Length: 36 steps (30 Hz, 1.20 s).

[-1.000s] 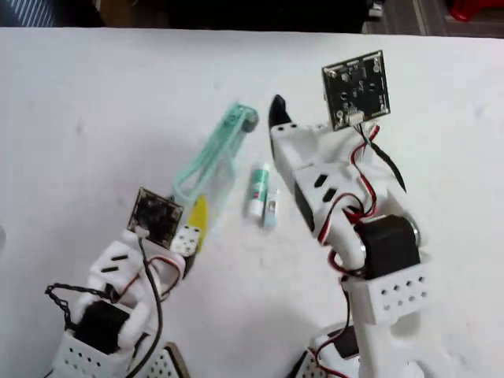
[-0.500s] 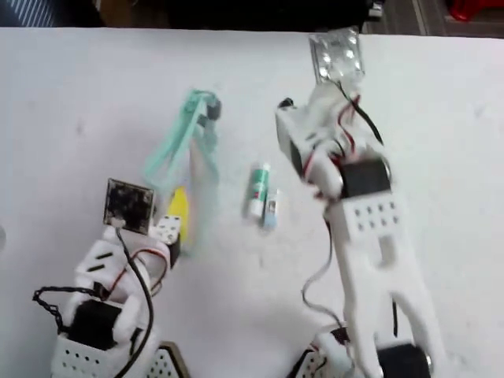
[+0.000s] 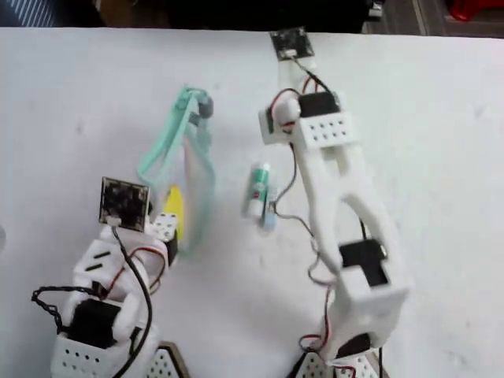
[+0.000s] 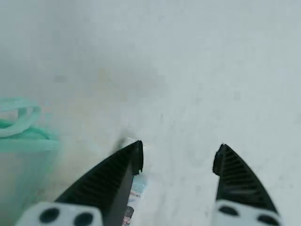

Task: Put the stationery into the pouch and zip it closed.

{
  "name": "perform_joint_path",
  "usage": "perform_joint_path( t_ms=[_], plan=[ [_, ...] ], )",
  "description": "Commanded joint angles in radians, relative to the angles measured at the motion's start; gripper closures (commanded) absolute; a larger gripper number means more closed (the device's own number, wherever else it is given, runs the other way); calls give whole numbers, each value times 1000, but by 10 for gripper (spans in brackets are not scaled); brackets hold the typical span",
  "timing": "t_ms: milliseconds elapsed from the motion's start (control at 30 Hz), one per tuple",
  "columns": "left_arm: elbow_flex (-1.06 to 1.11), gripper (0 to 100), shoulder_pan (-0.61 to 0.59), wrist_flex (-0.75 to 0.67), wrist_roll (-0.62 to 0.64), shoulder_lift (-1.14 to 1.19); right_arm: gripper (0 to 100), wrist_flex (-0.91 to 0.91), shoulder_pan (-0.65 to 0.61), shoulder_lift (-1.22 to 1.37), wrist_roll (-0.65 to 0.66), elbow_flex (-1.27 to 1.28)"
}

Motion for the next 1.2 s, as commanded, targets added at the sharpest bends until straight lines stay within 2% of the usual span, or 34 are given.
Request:
perform_joint_path(
  t_ms=[0,300,433,533,767,933,1167],
  plan=[
    [-55,977,-18,-31,5,-10,765,22,-1,116,9,-95],
    [-3,977,-10,-92,5,-8,765,15,-36,325,5,-175],
    [-3,977,-10,-89,5,-8,765,21,-19,360,-89,-198],
    [-5,977,-8,-89,5,-8,765,30,5,361,-127,-199],
    [-5,977,-8,-89,5,-8,766,217,10,308,-126,-227],
    [-3,977,-8,-89,5,-8,766,285,-39,289,-130,-227],
    [-3,977,-8,-89,5,-8,770,289,-108,278,-135,-181]
  ],
)
